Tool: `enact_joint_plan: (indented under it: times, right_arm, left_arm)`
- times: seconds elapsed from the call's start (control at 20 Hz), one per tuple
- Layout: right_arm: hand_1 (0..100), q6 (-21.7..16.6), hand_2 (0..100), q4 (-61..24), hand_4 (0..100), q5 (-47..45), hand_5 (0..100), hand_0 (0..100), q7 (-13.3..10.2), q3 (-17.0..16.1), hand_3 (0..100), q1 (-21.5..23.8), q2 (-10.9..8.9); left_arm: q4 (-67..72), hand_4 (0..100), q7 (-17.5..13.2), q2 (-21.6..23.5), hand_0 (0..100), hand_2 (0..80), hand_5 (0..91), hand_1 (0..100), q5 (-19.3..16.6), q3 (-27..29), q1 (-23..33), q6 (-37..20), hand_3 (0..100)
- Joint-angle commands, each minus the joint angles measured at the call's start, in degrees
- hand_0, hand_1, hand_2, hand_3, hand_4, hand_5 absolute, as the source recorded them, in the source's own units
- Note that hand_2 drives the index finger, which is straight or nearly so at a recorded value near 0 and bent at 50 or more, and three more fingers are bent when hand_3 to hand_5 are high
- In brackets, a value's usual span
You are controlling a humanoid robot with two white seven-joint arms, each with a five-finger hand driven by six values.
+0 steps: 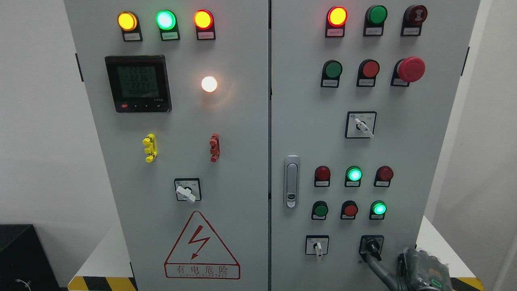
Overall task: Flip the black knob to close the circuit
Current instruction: 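Grip the black knob with the right hand and twist it clockwise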
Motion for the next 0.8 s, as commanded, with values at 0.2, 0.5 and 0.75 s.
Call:
enact_joint_plan:
  times: [0.2, 0.5, 0.75]
  right_arm:
    - [3, 0.6, 89, 0.3, 89, -1.2, 88, 0, -0.3, -0.3, 100, -0.2, -1.58]
    - [3, 0.8, 89, 0.2, 89, -2.2, 88, 0, -0.3, -0.5, 100, -0.3, -2.73]
    - [3, 0.9, 89, 0.0, 89, -3.0, 89, 0, -0.3, -0.5, 100, -0.6, -3.08]
  left_arm:
    - [0.0, 0, 0.0, 0.0, 12, 0.0, 0.0, 56, 0.0, 0.0, 1.2, 0.1, 0]
    - [0.0, 0, 0.0, 0.0, 12, 0.0, 0.0, 56, 0.0, 0.0, 1.2, 0.2, 0]
    - [0.0, 0, 0.0, 0.0, 12, 0.0, 0.0, 56, 0.0, 0.0, 1.2, 0.1, 0]
